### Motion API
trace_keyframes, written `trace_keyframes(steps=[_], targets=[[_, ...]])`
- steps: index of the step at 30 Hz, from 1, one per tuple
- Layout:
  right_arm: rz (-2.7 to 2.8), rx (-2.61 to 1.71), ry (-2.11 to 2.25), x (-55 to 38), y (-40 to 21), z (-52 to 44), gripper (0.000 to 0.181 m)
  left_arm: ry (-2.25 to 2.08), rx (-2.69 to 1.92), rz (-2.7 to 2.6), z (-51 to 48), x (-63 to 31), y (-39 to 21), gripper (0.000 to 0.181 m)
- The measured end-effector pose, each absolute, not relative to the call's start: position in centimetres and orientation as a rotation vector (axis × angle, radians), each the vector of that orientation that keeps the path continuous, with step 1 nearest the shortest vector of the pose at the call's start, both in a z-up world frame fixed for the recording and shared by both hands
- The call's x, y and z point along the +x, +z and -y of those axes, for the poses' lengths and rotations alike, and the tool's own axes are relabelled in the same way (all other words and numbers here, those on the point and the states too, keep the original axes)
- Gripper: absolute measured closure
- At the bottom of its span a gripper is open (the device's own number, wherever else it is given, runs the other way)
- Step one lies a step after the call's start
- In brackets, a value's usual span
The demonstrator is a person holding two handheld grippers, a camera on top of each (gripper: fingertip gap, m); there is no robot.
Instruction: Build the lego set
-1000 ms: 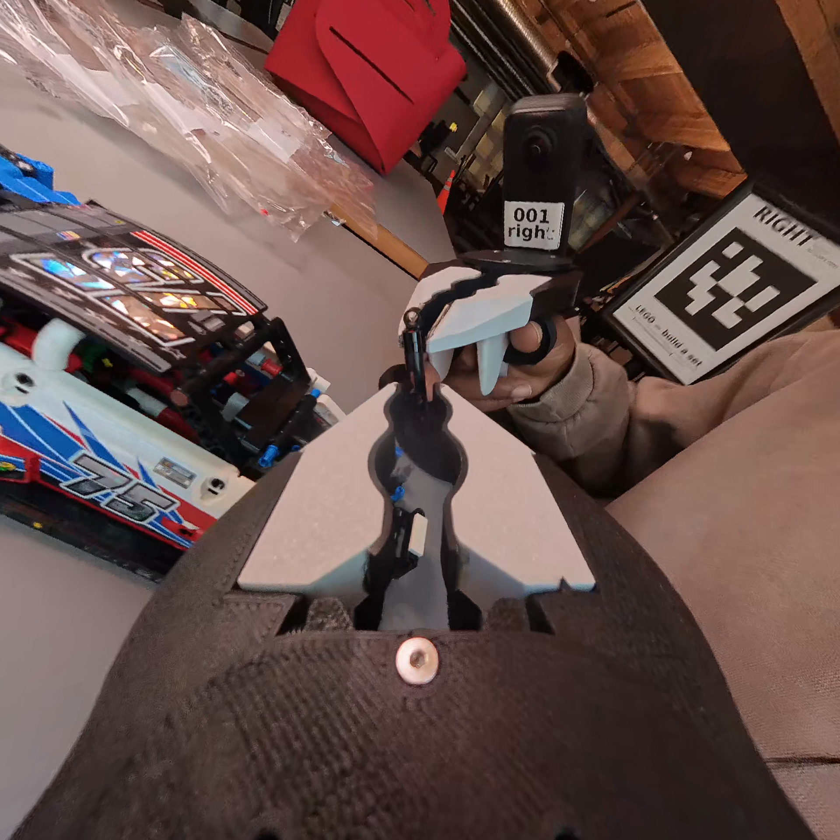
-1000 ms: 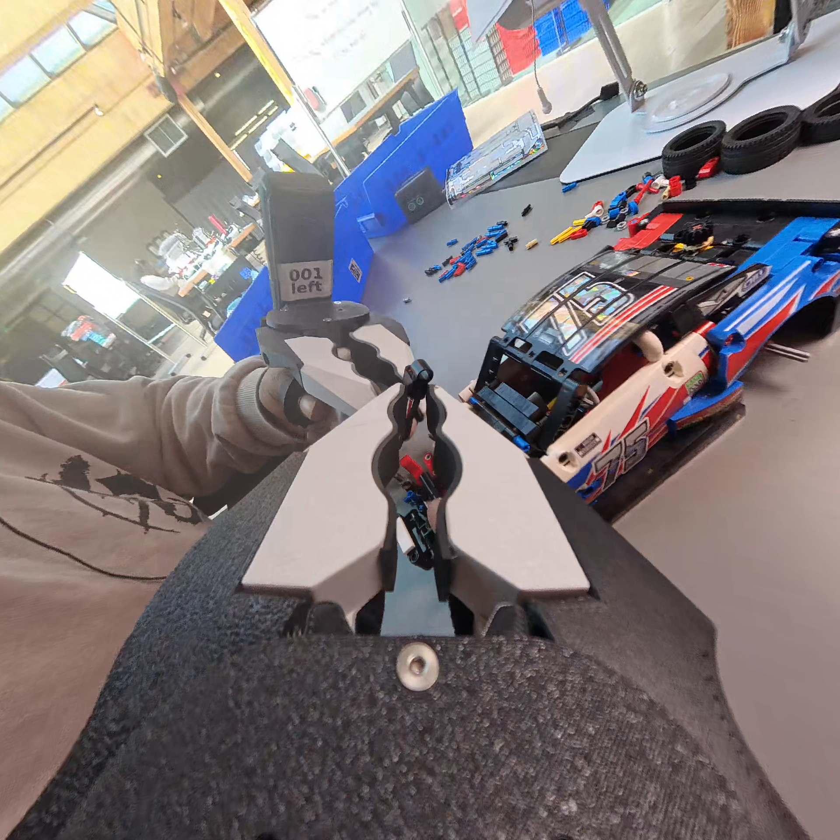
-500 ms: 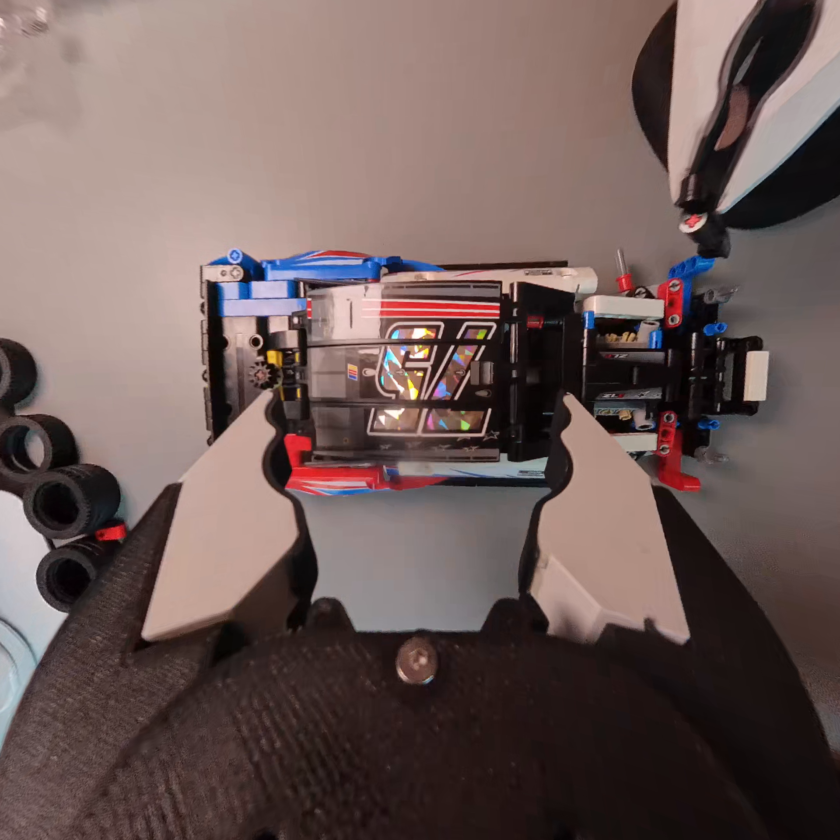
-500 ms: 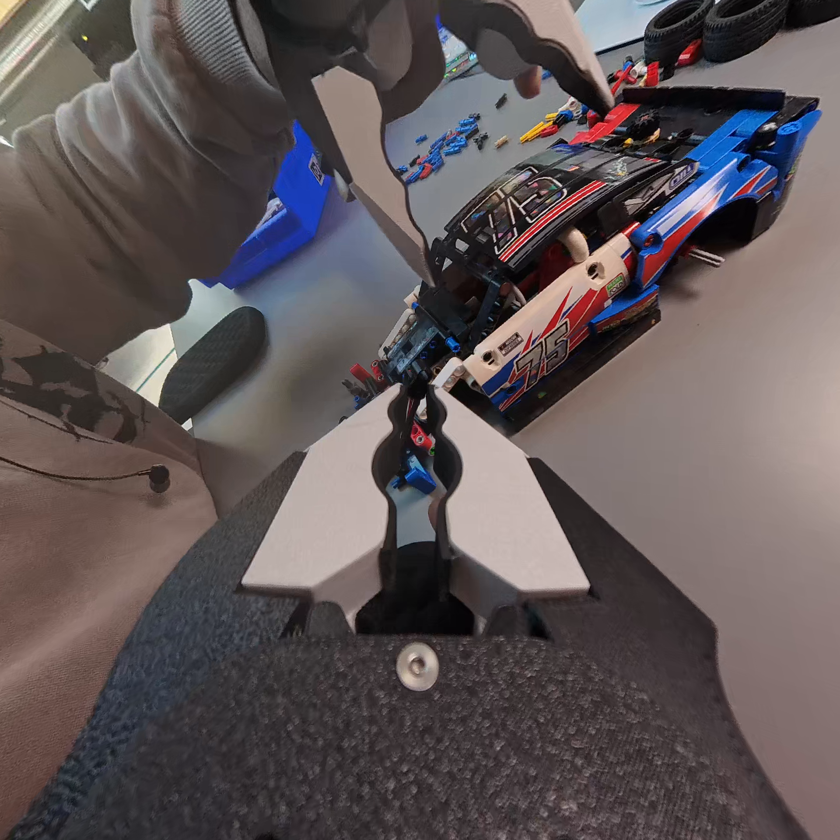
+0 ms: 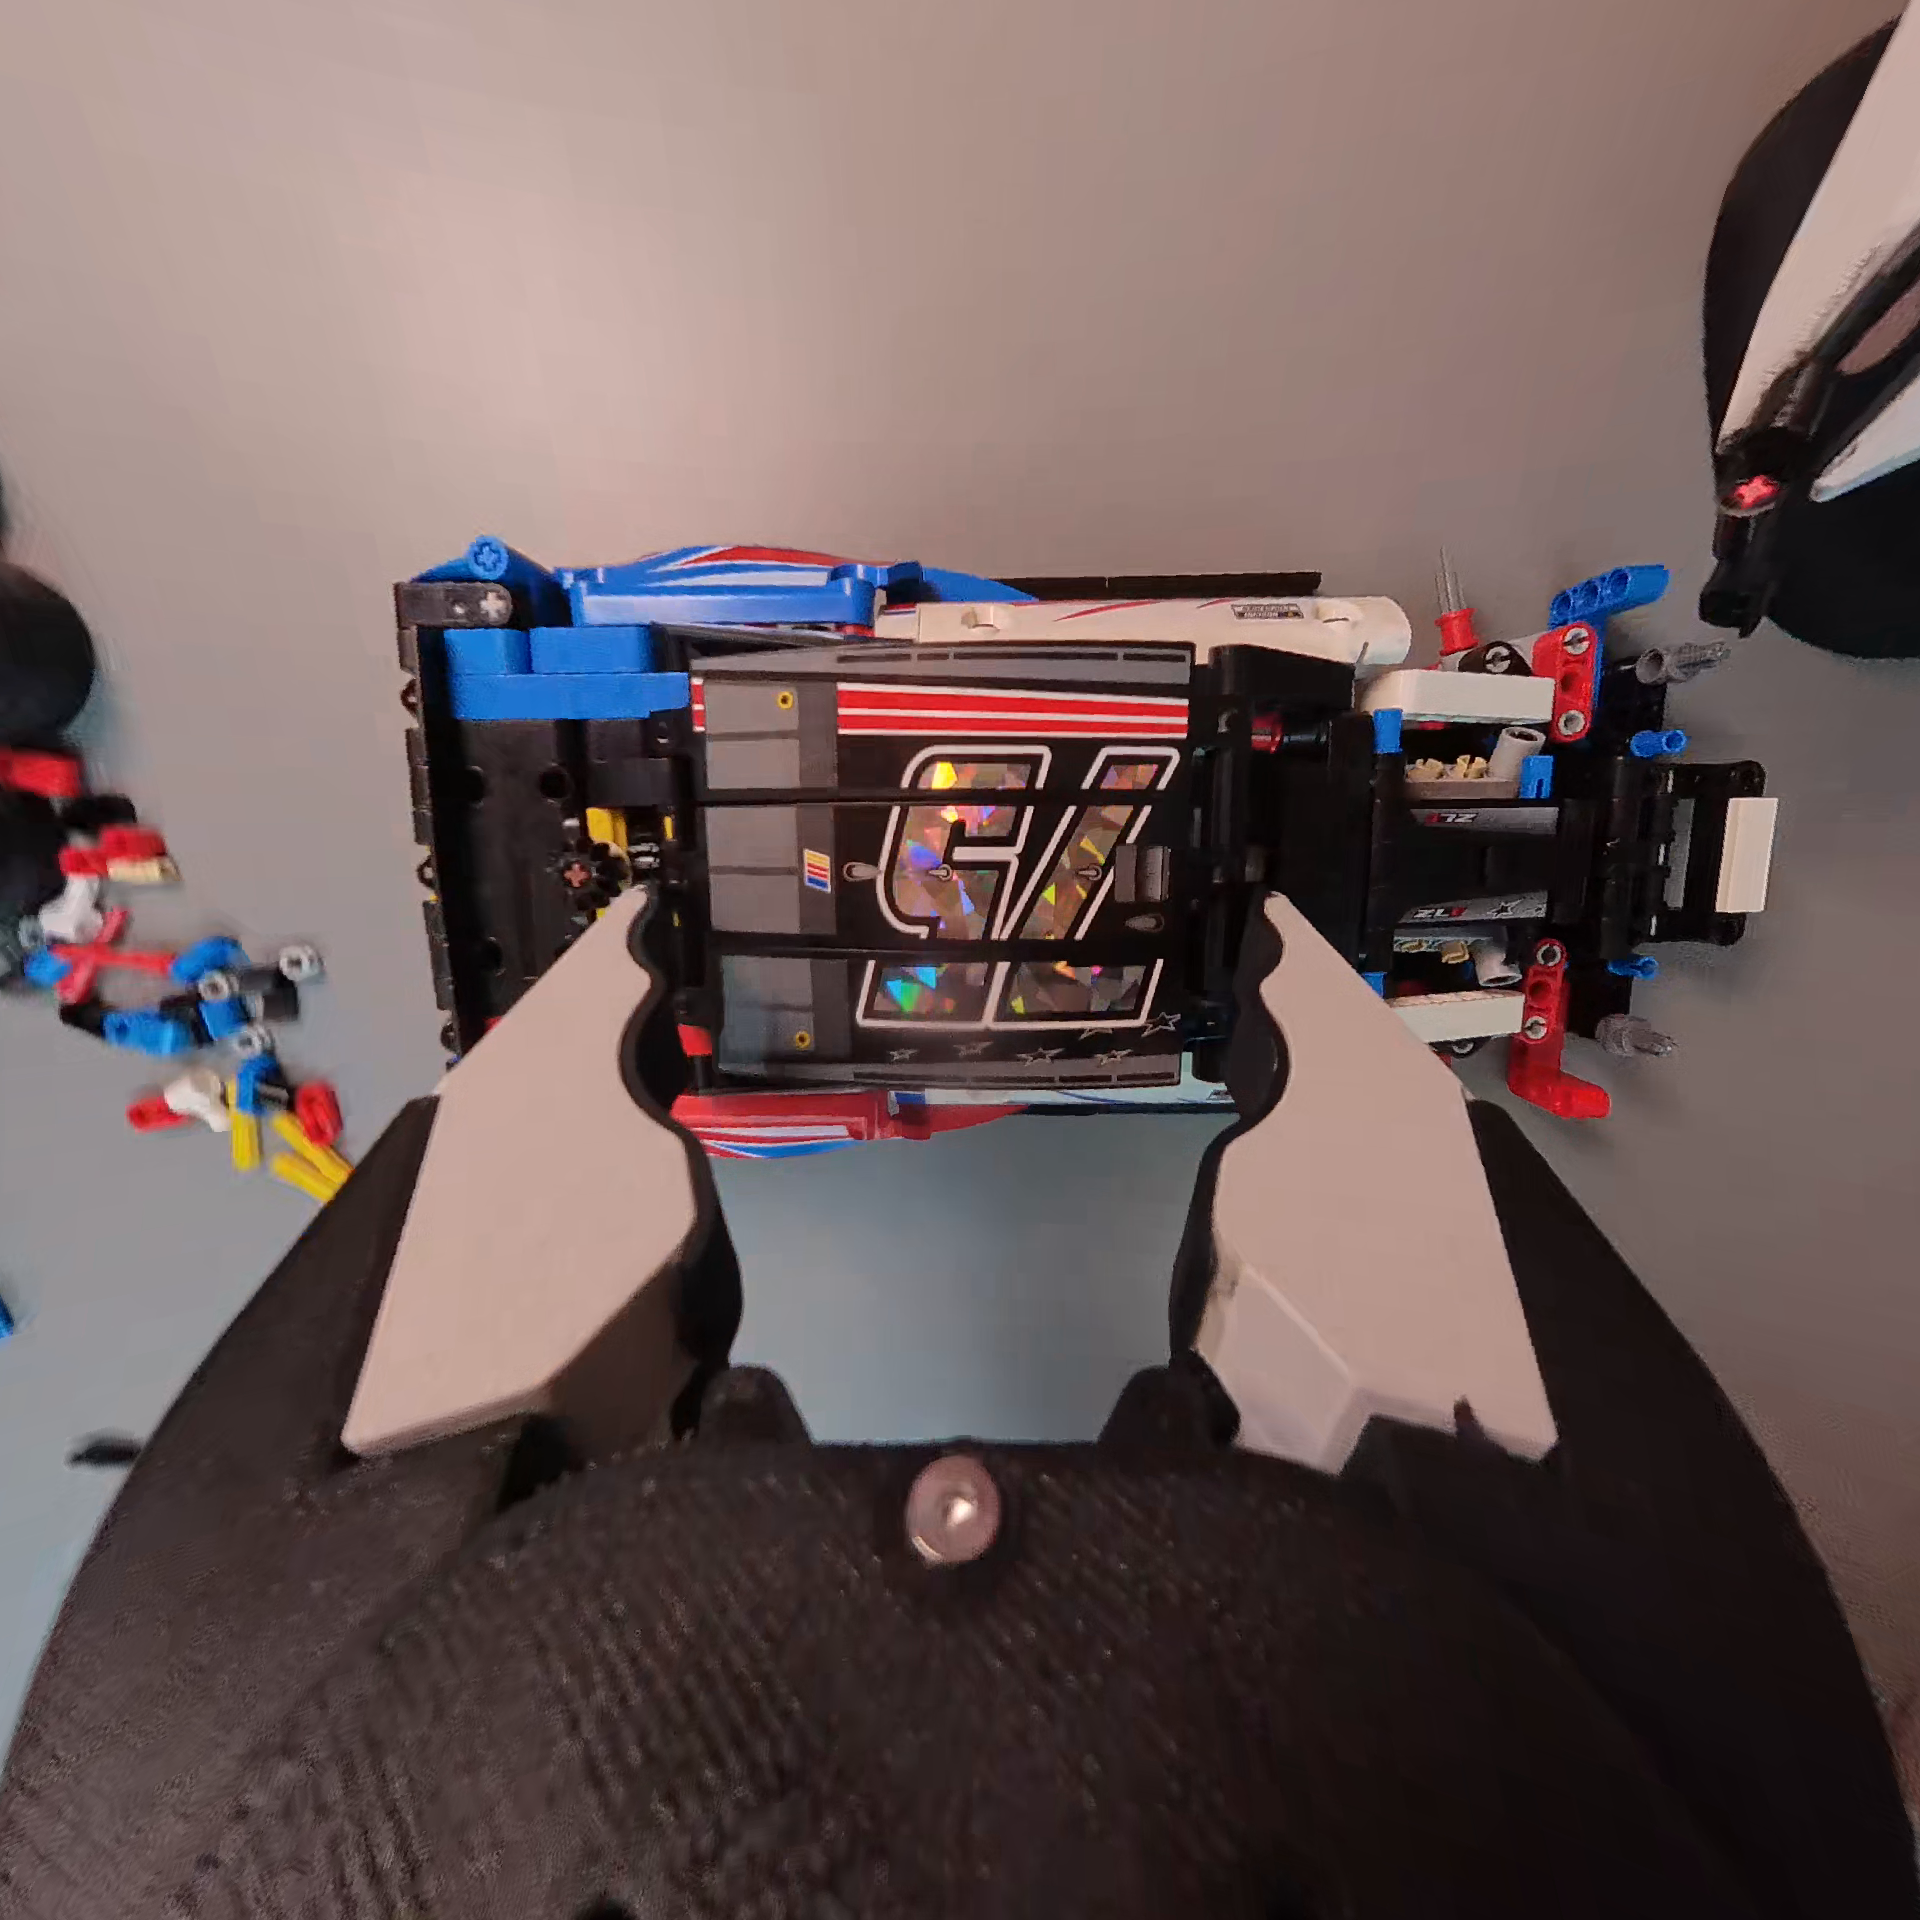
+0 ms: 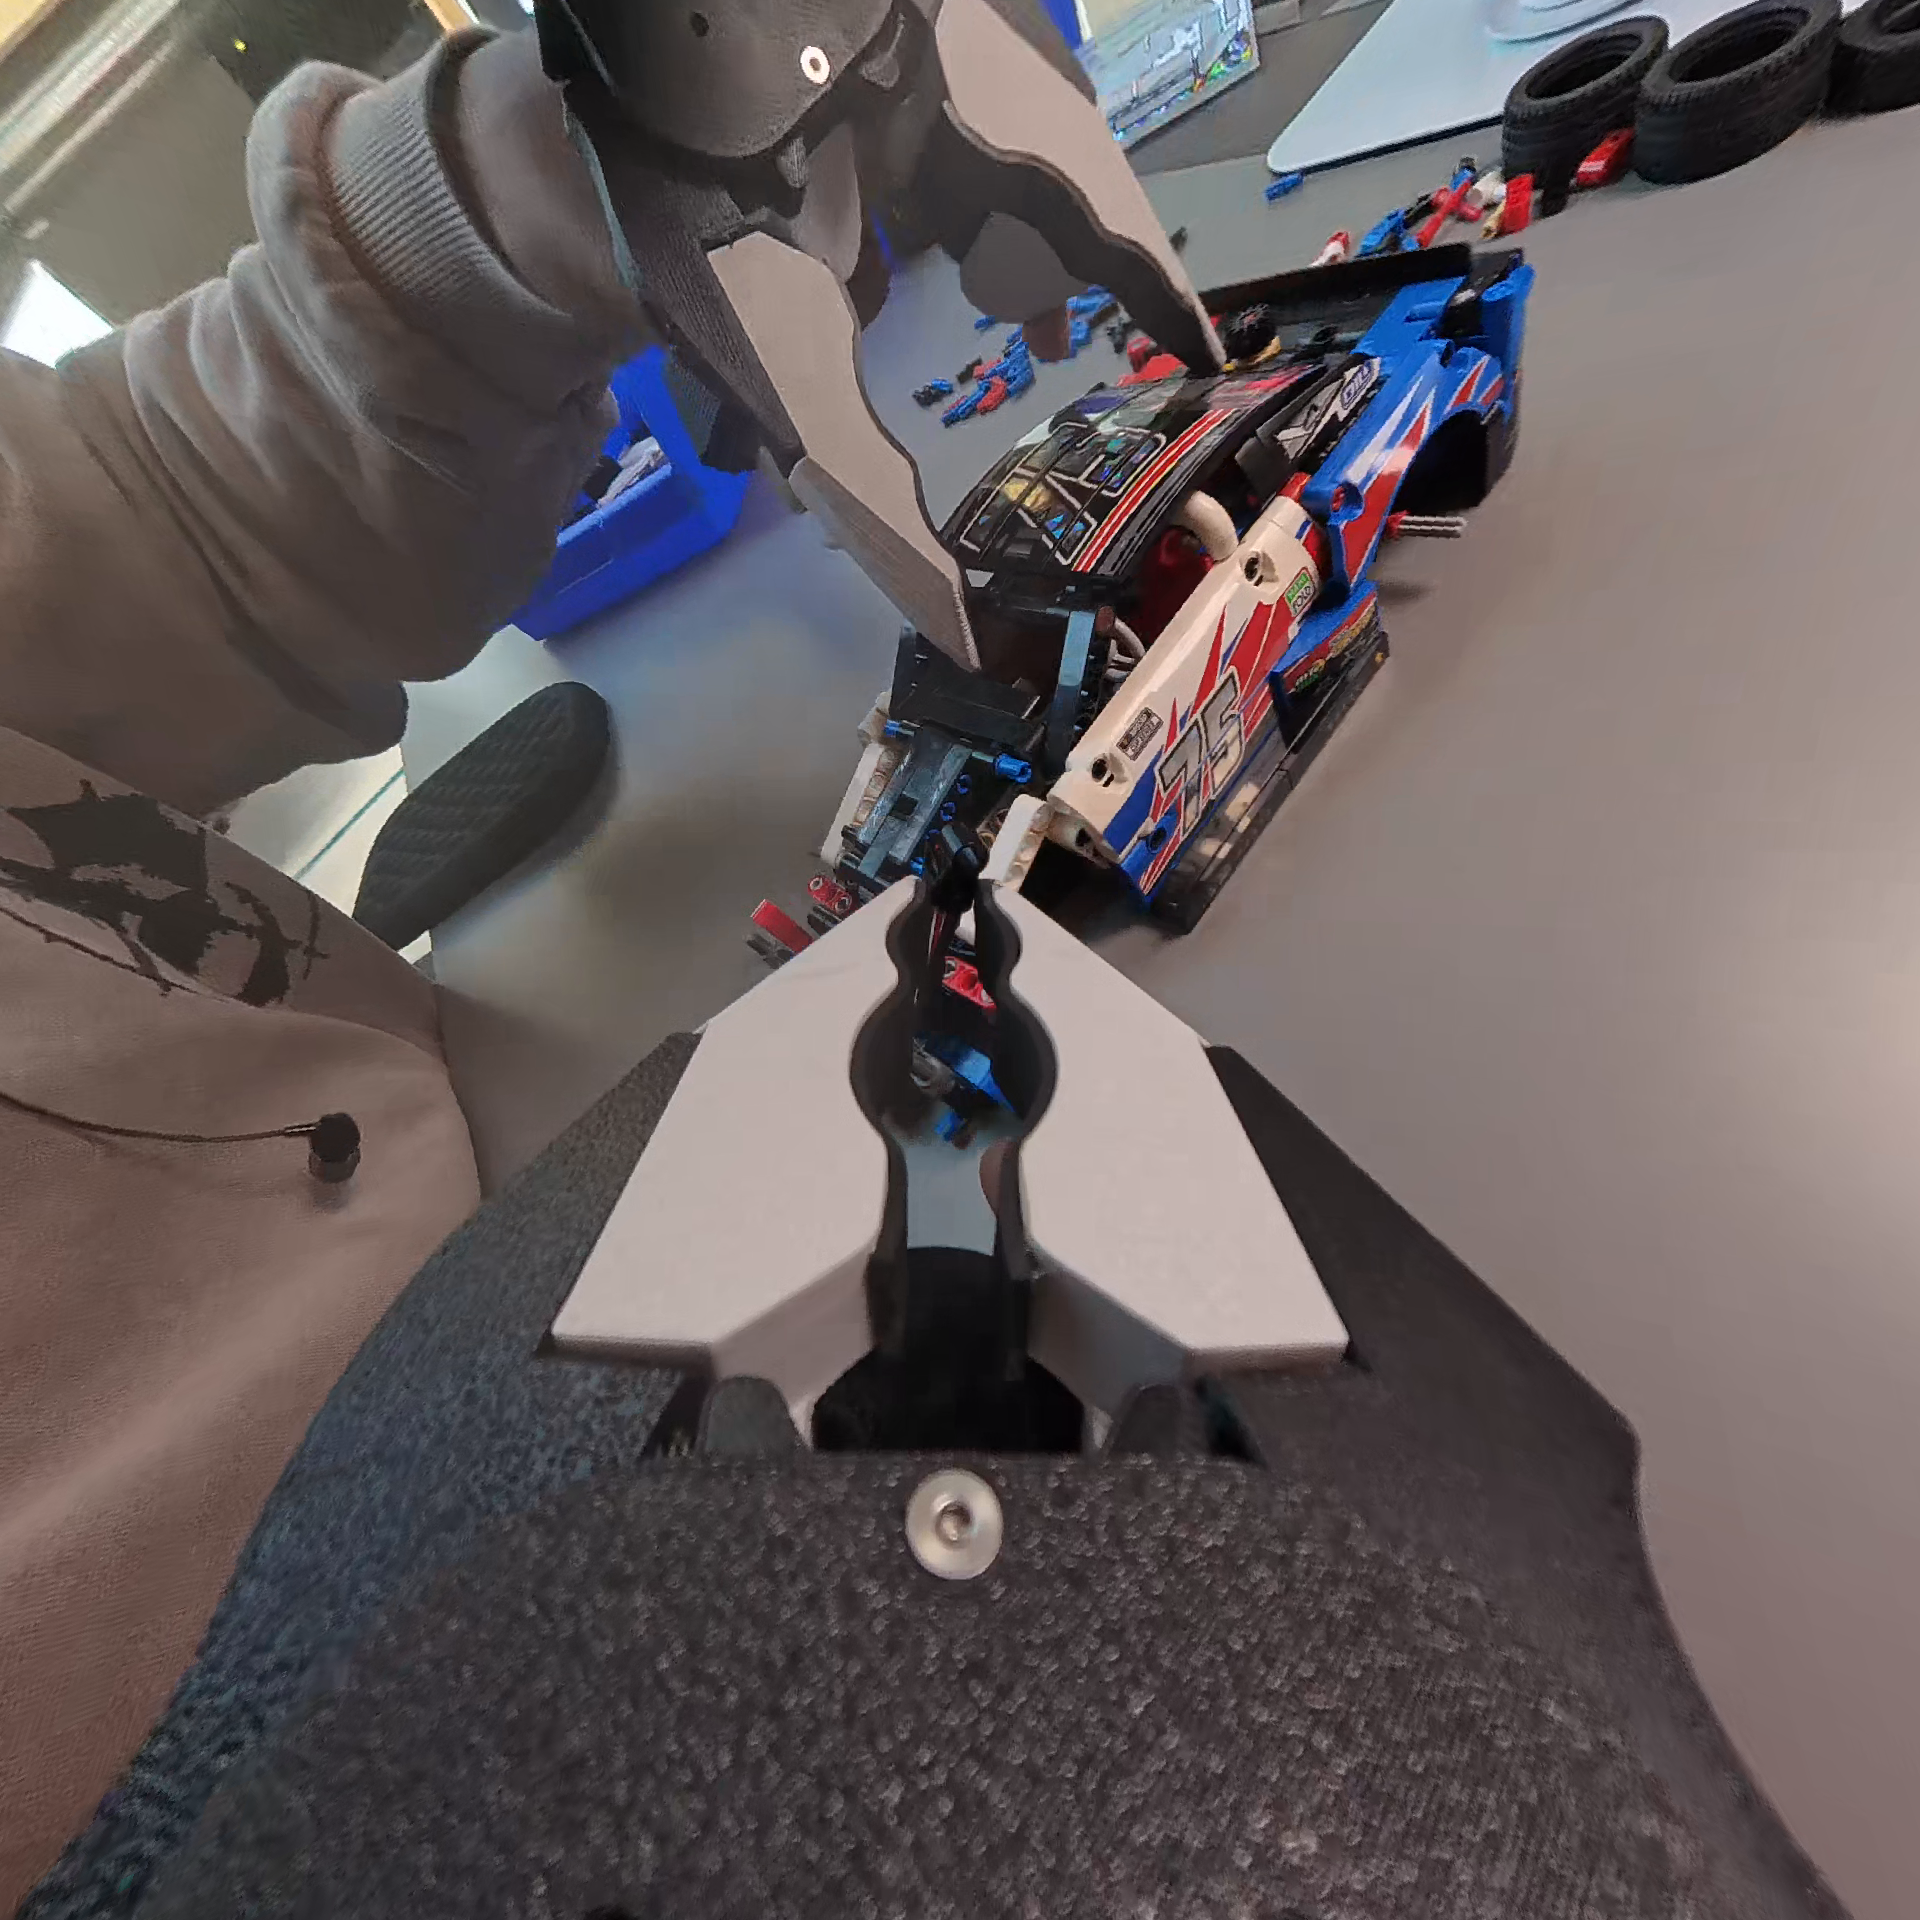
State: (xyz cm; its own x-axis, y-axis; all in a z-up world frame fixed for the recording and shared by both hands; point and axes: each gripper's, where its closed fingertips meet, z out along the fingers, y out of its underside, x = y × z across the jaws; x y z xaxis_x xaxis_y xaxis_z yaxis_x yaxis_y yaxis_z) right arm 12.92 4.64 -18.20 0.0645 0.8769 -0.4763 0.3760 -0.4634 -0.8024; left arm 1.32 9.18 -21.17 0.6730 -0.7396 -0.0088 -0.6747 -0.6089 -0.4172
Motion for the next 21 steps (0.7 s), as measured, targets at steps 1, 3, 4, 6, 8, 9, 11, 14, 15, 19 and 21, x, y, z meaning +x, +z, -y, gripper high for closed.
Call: trace_keyframes(steps=[1,3,4,6,8,9,11,14,15,19,21], targets=[[1.26,-1.865,1.391,12.7,-18.1,-4.5,0.176,-0.223,-2.516,-1.021,-8.6,0.7,-21.1,0.075],[1.3,-1.85,1.394,12.2,-18.0,-4.3,0.176,-0.219,-2.515,-0.865,-7.1,-0.4,-21.1,0.075],[1.332,-1.844,1.397,12.0,-17.9,-4.1,0.176,-0.22,-2.503,-0.788,-6.2,-1.0,-21.0,0.075],[1.413,-1.836,1.388,11.6,-18.1,-3.7,0.176,-0.235,-2.454,-0.621,-4.4,-1.7,-20.8,0.075],[1.504,-1.829,1.388,11.0,-18.2,-3.1,0.176,-0.282,-2.386,-0.46,-2.5,-2.0,-20.4,0.076],[1.551,-1.824,1.399,10.7,-18.2,-2.7,0.176,-0.309,-2.362,-0.423,-1.3,-2.0,-20.3,0.077],[1.646,-1.816,1.397,10.1,-18.3,-2.1,0.176,-0.375,-2.335,-0.395,1.1,-1.7,-19.9,0.078],[1.818,-1.784,1.4,9.6,-18.7,-1.2,0.176,-0.422,-2.332,-0.505,4.8,-1.7,-19.6,0.094],[1.883,-1.764,1.397,9.6,-18.8,-0.9,0.176,-0.415,-2.317,-0.562,5.6,-1.9,-19.3,0.1],[2.129,-1.679,1.378,9.7,-19.1,-0.7,0.176,-0.344,-2.264,-0.745,6.6,-2.8,-18.1,0.113],[2.23,-1.651,1.4,9.5,-18.9,-0.7,0.176,-0.332,-2.216,-0.836,5.8,-2.2,-17.4,0.119]])
